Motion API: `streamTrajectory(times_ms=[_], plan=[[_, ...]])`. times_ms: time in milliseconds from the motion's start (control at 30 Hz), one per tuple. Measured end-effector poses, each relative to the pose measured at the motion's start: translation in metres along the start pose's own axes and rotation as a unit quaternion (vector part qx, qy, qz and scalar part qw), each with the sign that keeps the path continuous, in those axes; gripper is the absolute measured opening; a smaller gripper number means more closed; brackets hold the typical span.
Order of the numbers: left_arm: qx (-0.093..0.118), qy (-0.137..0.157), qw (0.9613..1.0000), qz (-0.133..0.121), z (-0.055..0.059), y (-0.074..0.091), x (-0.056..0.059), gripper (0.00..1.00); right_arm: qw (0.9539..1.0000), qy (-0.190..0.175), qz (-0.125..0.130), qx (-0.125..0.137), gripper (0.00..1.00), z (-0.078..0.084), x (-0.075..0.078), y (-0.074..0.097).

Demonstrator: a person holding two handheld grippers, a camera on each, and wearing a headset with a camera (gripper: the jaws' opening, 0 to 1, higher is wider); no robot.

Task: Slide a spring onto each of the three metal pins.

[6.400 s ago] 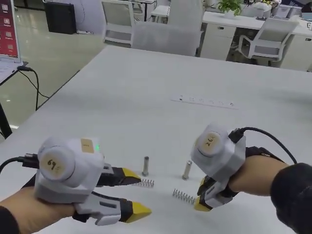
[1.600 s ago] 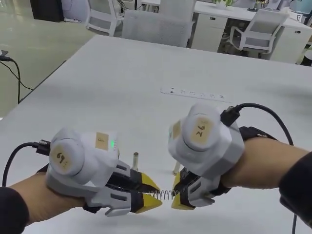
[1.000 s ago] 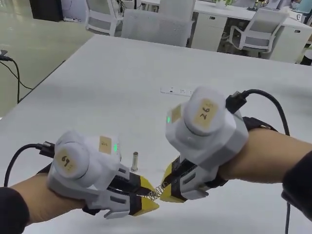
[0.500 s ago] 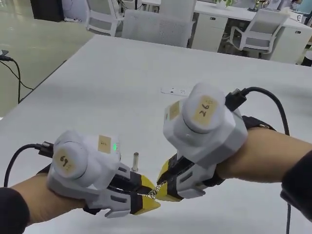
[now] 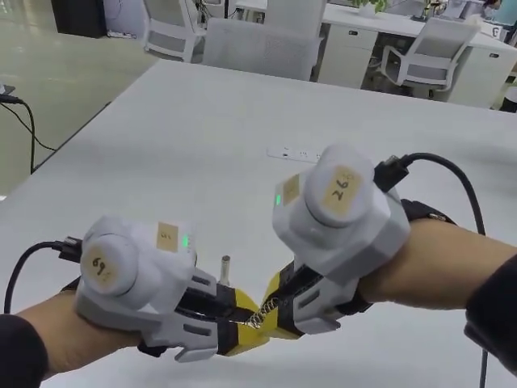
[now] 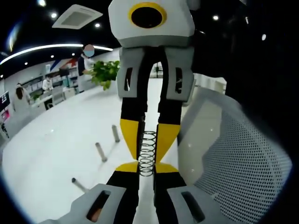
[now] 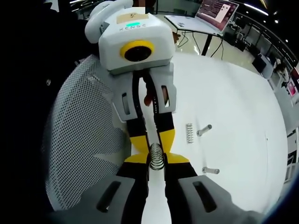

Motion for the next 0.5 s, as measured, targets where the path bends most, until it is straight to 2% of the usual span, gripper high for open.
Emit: streamTrajectory(times_ms=[367, 500], plan=[[-0.003, 0.003, 1.0000, 0.005, 0.0022, -0.0014, 0.0017, 0.03, 1.0000, 0.002, -0.004, -0.005, 0.08, 0.0011, -0.0013, -0.0020], [-0.004, 0.014, 0.9999, 0.006, 0.0026, -0.0010, 0.0010, 0.06, 1.0000, 0.000, -0.003, -0.006, 0.08, 0.0008, -0.0004, -0.0017]])
Point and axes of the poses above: the centre of the closed fingertips' face, and the gripper's own axes: y roughly backward along the fingers, x roughly to its right, z roughly out of its underside, the point moved 3 cm from there along y, roughly backward along the fingers, and after that the axes turned 2 degrees about -z, right-handed, at the moved point
